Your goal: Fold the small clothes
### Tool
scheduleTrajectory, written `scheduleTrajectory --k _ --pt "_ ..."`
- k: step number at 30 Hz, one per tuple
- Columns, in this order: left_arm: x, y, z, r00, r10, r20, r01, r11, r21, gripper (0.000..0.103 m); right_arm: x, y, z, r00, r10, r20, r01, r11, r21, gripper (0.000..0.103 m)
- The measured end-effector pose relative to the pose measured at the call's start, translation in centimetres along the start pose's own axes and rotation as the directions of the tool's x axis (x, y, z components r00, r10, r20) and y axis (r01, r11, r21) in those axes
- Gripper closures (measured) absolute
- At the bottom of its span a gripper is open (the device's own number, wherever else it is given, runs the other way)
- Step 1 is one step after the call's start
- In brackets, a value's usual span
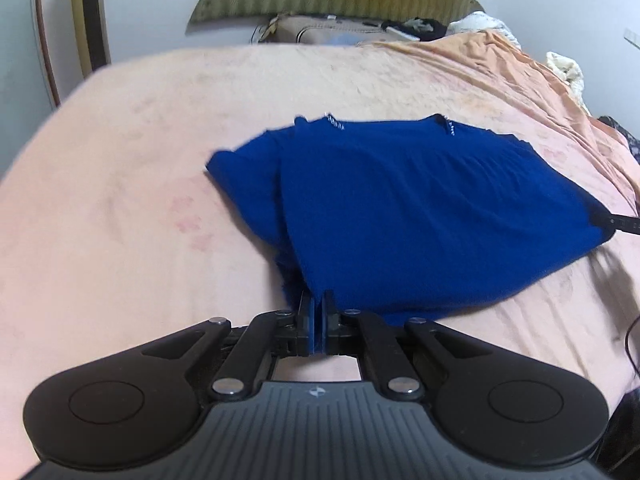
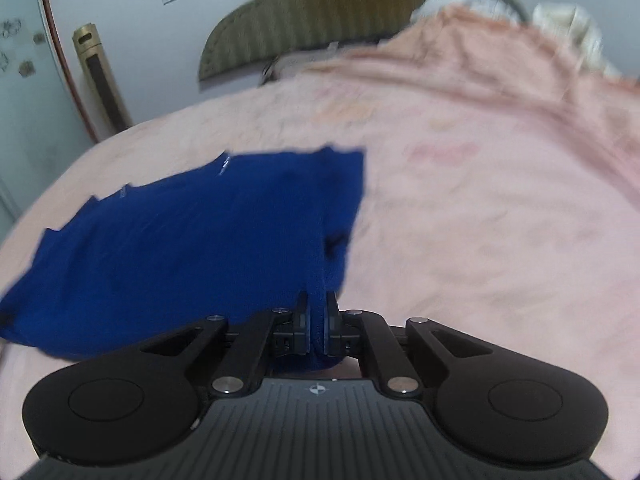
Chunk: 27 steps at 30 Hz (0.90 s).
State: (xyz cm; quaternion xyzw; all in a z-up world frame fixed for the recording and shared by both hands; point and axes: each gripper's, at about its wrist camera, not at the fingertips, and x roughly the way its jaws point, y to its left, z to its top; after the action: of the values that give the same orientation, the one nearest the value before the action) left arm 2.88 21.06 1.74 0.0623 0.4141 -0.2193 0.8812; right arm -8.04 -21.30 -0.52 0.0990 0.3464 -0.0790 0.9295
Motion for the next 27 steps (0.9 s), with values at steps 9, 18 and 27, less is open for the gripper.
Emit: scheduleTrajectory --k 9,18,27 --pt "-0.6 0.4 1.9 0.999 -0.047 -0.005 0.047 0.996 0.077 0.097 -0.1 0.3 1.5 0.998 -0.065 0.001 0.065 0.996 -0.056 0.046" --pt "7.7 -0.5 12.1 0.993 0.03 0.112 -0.042 0.993 0.109 0.032 9.7 2.9 10.6 0.995 0.091 0.027 -0.087 0.987 -0.132 0.036" --pt "15.2 -0.8 13.3 0.998 0.059 -0.026 -0.058 0.997 0.042 0.099 17.1 3.3 11.1 0.991 0.114 -0.068 -0.12 0.989 -0.081 0.086"
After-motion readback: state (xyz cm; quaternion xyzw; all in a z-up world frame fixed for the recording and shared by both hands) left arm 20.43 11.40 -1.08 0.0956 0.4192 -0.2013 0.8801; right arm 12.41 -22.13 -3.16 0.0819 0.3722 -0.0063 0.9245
